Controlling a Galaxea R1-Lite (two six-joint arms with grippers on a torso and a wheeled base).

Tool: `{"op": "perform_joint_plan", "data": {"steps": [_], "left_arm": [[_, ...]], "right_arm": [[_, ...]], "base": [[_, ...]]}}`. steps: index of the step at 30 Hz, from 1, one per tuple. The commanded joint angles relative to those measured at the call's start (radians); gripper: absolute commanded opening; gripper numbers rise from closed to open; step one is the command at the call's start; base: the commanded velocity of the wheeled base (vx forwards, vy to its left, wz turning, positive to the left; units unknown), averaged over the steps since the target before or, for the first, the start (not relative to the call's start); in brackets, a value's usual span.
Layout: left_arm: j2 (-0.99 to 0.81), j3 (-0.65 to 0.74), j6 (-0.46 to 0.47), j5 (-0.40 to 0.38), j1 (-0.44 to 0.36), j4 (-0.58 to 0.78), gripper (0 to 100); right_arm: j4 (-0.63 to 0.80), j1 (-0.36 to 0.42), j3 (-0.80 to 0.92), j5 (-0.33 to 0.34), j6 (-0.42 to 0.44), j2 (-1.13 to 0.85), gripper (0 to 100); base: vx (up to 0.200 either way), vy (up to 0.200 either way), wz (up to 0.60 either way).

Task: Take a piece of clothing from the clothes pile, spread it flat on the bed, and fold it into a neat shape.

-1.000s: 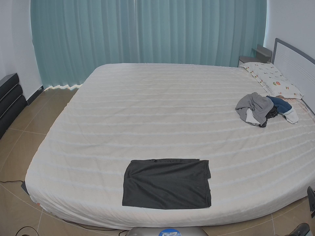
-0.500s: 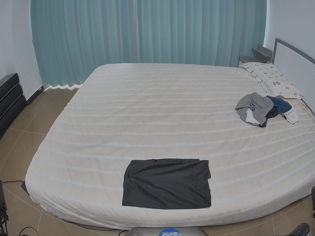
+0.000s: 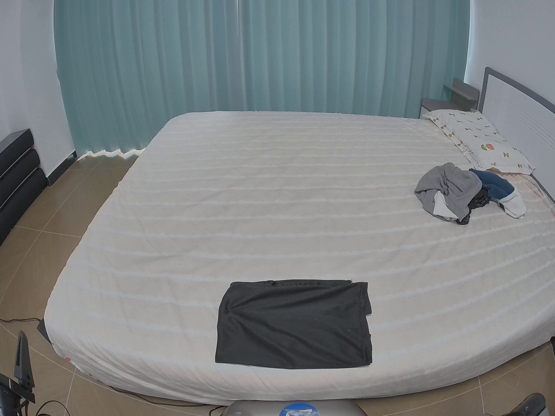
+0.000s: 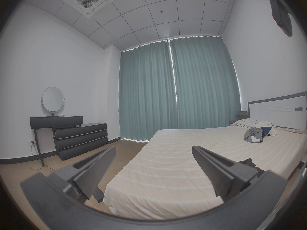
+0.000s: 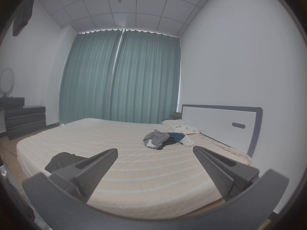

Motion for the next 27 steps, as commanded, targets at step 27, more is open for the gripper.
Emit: {"op": "perform_joint_plan", "data": {"steps": [27], "left_arm": [[-0.010, 0.115, -0.041, -0.264, -0.002, 0.036, 100]], "right_arm": [[-0.138, -0.162, 0.278, 0.430, 0.026, -0.025, 100]], "base": [[0.000, 0.000, 0.00]]}}
